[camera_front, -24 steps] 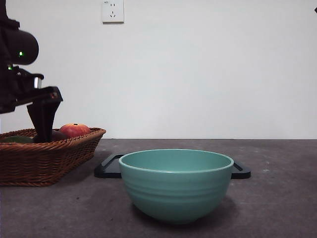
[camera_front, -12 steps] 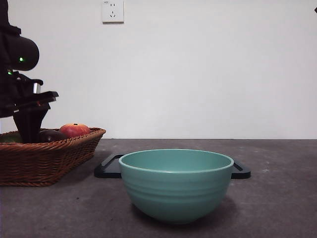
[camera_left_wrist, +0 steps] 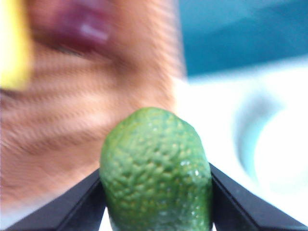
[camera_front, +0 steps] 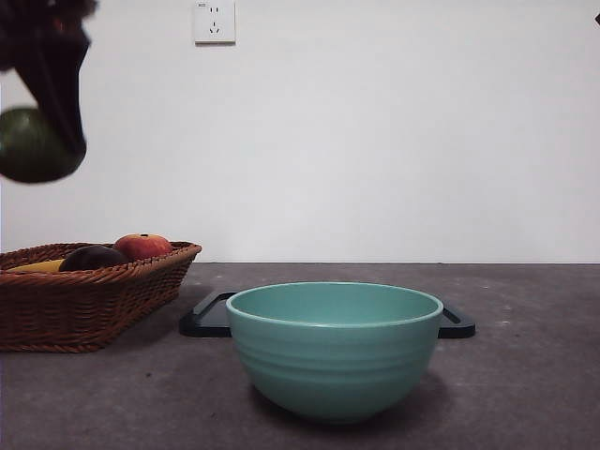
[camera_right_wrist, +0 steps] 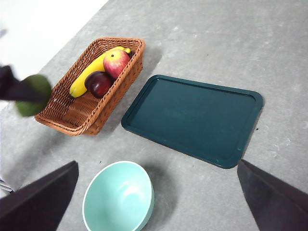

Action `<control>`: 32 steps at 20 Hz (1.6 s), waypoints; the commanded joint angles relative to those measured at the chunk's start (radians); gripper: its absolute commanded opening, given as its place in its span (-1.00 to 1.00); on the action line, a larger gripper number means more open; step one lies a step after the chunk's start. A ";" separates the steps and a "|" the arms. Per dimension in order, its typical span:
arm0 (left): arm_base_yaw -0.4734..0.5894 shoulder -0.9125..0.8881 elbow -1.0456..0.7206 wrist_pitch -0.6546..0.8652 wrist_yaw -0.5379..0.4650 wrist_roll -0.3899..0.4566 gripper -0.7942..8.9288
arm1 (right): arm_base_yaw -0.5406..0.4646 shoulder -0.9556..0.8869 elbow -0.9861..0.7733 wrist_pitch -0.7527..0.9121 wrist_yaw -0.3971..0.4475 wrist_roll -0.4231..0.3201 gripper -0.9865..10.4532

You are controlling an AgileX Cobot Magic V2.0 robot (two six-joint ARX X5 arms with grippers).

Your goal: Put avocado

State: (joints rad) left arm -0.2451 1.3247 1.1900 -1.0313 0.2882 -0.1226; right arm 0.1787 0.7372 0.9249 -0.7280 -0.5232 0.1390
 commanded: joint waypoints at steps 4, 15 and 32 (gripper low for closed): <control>-0.267 -0.009 0.022 0.011 0.007 -0.105 -0.27 | 0.003 0.005 0.019 0.010 0.000 0.014 0.13; -0.644 0.209 0.022 0.326 -0.077 -0.151 -0.27 | 0.003 0.006 0.019 0.009 -0.001 0.037 0.13; -0.672 0.443 0.022 0.422 -0.078 -0.106 -0.26 | 0.003 0.006 0.019 0.009 0.000 0.037 0.13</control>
State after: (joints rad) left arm -0.9054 1.7462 1.1904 -0.6117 0.2111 -0.2451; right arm 0.1787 0.7372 0.9253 -0.7277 -0.5224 0.1654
